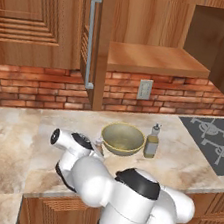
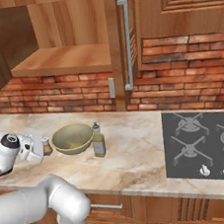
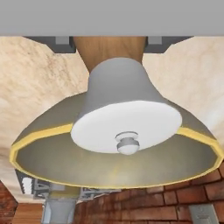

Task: Retrieve the bottle and the shaker from the cabinet and place them next to the mixing bowl on the counter. Then add garlic from the fridge to the mixing bowl.

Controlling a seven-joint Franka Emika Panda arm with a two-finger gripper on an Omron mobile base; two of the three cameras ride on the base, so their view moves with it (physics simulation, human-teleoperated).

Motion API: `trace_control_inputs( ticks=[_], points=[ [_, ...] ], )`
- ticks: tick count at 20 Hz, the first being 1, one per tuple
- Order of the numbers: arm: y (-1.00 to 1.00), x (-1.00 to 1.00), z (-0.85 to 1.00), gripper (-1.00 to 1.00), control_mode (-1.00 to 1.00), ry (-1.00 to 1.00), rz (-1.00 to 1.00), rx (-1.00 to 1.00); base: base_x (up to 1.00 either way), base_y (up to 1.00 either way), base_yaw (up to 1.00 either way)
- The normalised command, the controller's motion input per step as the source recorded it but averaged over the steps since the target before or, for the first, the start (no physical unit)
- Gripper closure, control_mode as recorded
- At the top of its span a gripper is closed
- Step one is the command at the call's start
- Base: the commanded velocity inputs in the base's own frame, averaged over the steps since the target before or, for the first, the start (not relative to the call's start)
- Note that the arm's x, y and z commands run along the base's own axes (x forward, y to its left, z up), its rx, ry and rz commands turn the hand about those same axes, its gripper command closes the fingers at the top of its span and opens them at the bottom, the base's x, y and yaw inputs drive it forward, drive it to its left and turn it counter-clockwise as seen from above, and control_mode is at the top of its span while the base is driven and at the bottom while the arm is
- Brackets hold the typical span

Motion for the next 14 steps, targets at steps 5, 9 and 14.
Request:
trace_control_inputs(
  ticks=[5,9,14],
  points=[
    [0.0,0.03,-0.2,1.0,-1.0,0.0,0.0,0.0,0.0,0.0,0.0],
    [0.03,0.24,-0.09,1.0,-1.0,0.0,0.0,0.0,0.0,0.0,0.0],
    [0.16,0.48,0.0,1.0,-1.0,-0.01,0.0,0.0,0.0,0.0,0.0]
  ],
)
